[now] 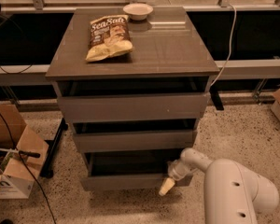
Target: Open bottom drawer
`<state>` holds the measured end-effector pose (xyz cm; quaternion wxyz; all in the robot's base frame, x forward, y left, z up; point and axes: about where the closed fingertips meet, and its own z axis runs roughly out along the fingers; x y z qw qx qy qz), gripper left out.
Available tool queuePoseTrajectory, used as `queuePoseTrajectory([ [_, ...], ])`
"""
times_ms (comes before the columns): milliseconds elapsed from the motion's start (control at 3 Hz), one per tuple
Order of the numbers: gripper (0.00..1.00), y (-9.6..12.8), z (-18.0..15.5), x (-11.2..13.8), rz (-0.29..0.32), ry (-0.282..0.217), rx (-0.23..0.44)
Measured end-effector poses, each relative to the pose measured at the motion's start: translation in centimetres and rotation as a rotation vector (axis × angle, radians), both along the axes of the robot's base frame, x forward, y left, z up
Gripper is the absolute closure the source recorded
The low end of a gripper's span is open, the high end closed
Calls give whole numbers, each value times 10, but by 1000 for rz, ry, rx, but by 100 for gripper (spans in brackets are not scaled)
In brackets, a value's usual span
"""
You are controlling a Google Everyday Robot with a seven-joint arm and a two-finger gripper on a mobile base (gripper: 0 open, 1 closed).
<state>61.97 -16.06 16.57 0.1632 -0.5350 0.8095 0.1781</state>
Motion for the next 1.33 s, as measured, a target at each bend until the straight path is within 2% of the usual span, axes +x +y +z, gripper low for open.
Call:
queuePoseTrajectory([
  [333,18,-3,-6,-28,-49,55,-10],
  [667,41,-10,-5,-38,-82,75,-26],
  [1000,47,-13,-5,-68,-121,125,-39],
  [1333,31,-14,-8,-94,-156,175,-38],
])
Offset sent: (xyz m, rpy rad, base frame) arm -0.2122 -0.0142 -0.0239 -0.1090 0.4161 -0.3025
